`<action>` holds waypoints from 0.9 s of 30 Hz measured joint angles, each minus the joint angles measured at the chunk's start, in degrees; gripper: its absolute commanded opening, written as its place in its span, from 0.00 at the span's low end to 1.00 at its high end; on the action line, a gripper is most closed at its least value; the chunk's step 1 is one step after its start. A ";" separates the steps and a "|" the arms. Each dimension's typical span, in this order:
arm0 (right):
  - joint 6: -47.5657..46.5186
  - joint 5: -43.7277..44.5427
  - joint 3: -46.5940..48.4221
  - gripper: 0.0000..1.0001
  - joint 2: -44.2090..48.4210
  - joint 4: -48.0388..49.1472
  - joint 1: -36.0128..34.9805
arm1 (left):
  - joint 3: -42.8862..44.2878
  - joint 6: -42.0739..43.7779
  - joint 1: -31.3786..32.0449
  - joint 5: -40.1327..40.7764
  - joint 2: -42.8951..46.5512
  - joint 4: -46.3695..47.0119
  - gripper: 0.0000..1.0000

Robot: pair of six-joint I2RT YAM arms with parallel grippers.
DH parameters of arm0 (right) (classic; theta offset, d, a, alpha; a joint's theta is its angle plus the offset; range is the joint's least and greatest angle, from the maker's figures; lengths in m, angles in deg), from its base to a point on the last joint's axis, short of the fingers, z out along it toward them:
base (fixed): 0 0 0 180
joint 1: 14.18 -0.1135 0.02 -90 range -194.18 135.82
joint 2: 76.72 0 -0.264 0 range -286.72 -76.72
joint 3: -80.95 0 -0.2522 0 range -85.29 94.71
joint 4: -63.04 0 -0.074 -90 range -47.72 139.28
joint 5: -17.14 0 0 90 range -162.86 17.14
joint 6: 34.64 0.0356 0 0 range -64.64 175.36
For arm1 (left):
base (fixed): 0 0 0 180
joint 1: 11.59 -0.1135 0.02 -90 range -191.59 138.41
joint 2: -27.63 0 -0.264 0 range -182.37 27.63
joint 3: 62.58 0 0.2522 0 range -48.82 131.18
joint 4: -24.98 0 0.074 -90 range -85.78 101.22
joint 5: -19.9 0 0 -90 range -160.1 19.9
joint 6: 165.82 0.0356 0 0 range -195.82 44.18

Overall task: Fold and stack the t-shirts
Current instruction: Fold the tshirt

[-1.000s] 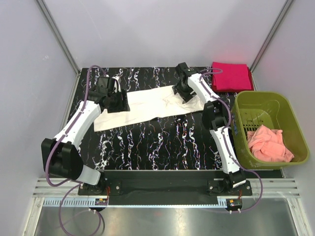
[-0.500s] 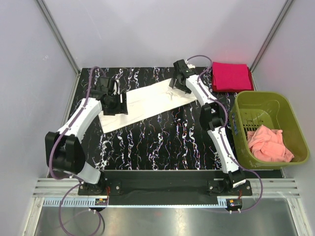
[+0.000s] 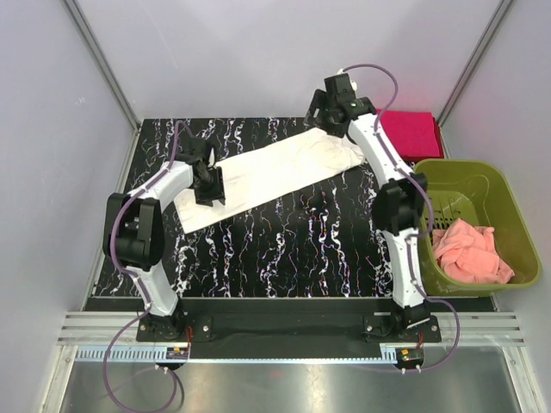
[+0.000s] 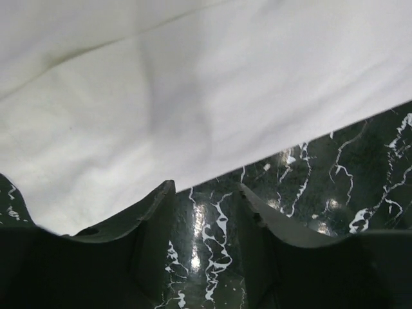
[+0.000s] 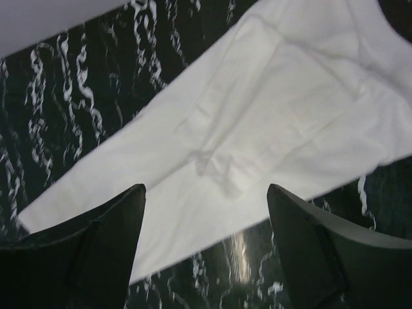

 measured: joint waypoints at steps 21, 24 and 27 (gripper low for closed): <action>1.09 -9.55 -49.13 0.88 34.23 4.26 -2.54 | 3.82 -6.25 1.60 5.88 -10.32 -2.58 0.54; 1.14 -9.38 -49.29 0.91 34.25 5.46 -2.54 | -0.81 -7.48 4.46 4.61 -7.08 -0.98 0.54; 1.18 -9.01 -49.29 0.92 34.25 6.34 -2.38 | -5.29 -9.62 9.60 2.14 -3.80 -0.63 0.54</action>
